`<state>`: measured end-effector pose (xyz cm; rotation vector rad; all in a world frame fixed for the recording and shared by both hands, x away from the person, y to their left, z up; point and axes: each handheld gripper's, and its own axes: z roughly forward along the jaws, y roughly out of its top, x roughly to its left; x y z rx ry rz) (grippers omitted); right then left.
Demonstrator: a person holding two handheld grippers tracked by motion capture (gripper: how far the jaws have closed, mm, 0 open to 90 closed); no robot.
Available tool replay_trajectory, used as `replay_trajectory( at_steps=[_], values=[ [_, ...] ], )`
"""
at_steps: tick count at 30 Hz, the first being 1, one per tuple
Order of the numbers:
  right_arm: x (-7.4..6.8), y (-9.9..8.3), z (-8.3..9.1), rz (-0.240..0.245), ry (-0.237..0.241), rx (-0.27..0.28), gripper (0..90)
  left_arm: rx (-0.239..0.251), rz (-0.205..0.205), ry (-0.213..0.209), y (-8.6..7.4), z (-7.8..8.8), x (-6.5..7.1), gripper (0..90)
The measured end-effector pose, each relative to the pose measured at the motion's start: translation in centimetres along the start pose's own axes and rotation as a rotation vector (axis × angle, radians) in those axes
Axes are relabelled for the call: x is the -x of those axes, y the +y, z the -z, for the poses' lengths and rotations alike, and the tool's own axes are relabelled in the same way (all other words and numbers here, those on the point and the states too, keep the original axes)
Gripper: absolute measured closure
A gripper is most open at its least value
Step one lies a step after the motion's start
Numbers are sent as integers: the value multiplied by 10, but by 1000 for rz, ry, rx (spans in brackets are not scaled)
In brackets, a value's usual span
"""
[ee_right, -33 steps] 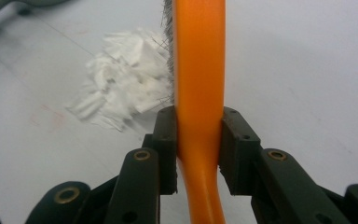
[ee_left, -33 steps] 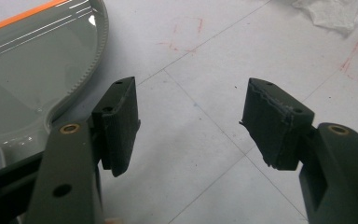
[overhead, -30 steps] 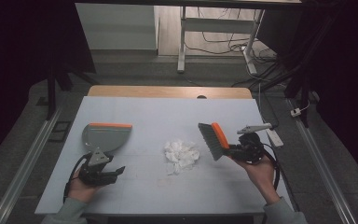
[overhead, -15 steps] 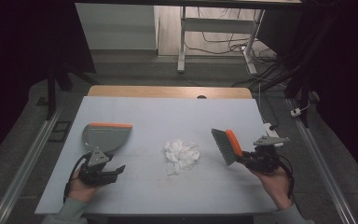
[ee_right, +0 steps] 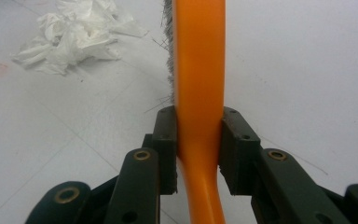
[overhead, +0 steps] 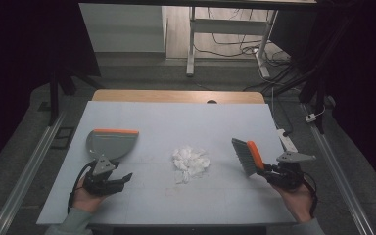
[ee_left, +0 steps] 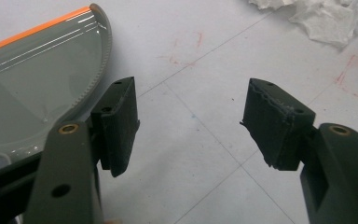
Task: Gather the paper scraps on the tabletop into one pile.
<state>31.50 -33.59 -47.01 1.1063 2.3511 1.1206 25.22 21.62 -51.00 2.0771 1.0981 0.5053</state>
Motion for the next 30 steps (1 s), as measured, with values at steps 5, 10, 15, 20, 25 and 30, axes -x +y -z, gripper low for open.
replay_trajectory(
  at_steps=[5,10,15,20,25,30],
  values=[
    [-1,0,-1,19,5,15,698,-1,0,1,1,-1,1,359],
    [-4,1,-3,37,12,9,698,-3,-1,1,1,-1,1,358],
    [-6,3,-4,45,13,13,698,-4,0,1,0,-1,1,357],
    [-7,3,-5,47,16,13,698,-7,0,2,0,-1,1,356],
    [-9,4,-6,54,20,20,698,-6,2,2,-1,-1,0,356],
    [-10,4,-6,54,24,16,697,-6,3,3,-1,-1,0,355]
  ],
)
